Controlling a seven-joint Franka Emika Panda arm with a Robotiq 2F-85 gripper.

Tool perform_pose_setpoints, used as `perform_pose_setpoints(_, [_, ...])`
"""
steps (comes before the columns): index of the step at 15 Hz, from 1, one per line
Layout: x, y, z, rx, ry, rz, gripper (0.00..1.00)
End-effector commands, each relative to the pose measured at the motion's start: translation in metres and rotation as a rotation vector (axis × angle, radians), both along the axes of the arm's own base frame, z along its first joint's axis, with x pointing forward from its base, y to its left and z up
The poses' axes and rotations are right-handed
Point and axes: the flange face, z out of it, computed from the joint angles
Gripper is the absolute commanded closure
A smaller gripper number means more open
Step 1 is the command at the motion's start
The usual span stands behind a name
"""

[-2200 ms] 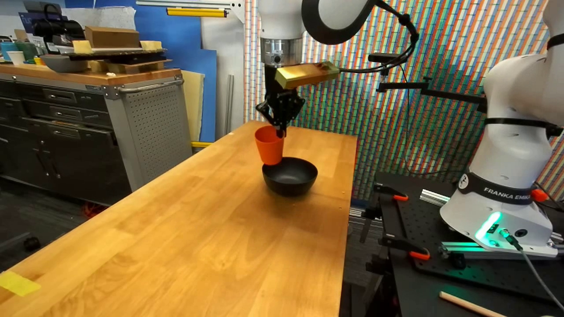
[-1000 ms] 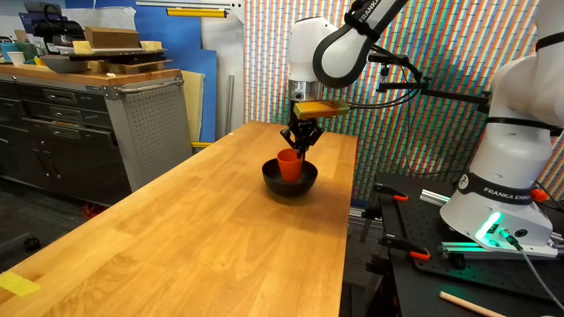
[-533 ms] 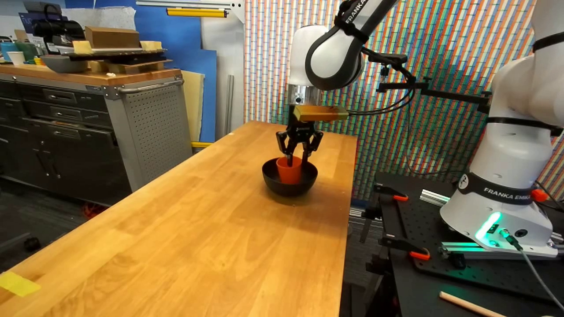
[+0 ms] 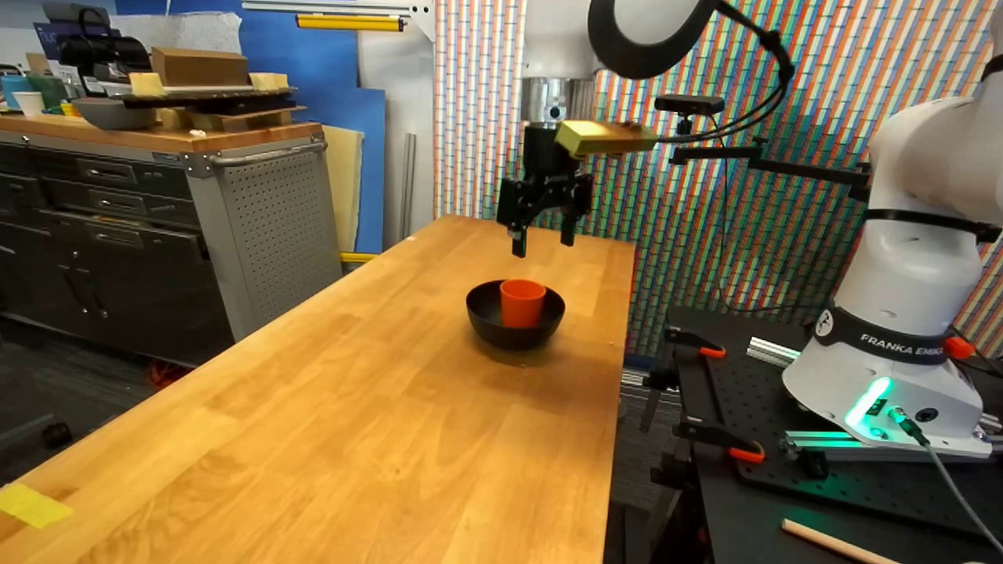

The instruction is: Pick up the cup and place it in the bowl

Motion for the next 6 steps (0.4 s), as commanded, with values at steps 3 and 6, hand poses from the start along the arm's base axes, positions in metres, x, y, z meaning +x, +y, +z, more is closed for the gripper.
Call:
perform_pose_setpoints(3, [-0.048, 0.064, 0.087, -0.026, 0.149, 0.273, 0.00])
perform_pose_setpoints(6, [-0.051, 0.069, 0.084, -0.052, 0.163, 0.273, 0.00])
